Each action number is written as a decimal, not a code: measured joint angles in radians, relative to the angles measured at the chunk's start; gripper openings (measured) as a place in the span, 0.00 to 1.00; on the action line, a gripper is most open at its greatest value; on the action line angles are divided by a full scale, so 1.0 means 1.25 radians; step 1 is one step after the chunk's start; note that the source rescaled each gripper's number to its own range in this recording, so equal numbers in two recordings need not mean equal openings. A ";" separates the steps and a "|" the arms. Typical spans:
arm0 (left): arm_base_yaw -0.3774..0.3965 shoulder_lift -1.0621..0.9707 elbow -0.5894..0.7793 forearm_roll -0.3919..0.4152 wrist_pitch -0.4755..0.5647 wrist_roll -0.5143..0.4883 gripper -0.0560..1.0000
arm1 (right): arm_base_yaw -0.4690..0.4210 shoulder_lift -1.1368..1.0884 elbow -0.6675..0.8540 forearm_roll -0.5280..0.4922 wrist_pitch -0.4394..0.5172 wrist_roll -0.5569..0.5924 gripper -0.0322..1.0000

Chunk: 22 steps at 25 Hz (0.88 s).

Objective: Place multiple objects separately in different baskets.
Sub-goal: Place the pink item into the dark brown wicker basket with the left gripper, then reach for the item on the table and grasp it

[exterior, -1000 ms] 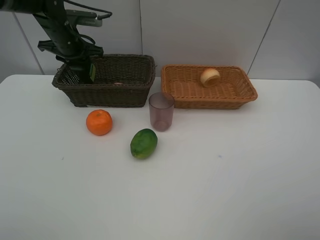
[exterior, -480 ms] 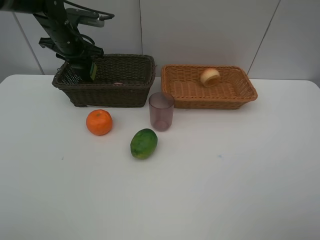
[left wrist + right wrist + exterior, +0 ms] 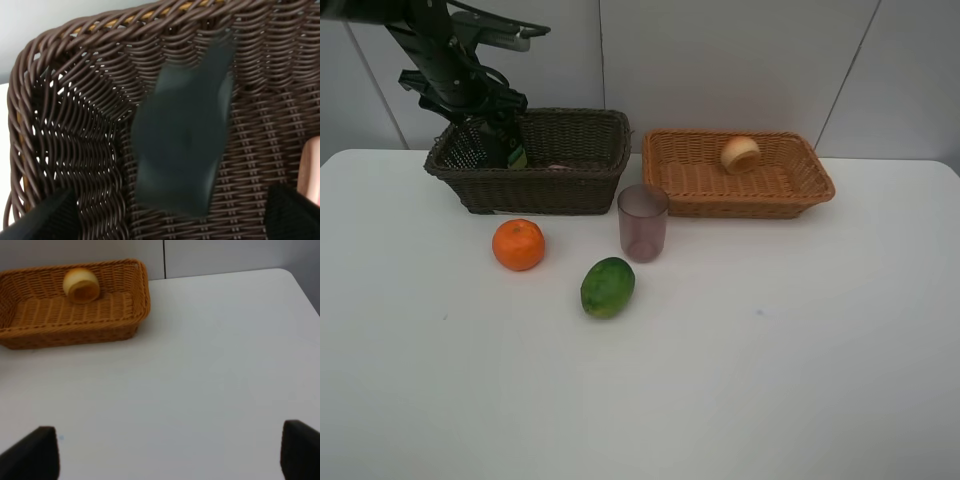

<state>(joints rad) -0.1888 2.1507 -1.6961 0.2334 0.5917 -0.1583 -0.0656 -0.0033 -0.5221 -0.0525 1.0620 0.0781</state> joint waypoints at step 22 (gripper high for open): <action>-0.085 -0.138 -0.003 -0.001 0.140 -0.001 0.97 | 0.000 0.000 0.000 -0.001 -0.001 0.000 0.95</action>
<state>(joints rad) -0.2957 1.9780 -1.7004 0.2323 0.7665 -0.1598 -0.0656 -0.0033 -0.5221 -0.0535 1.0611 0.0781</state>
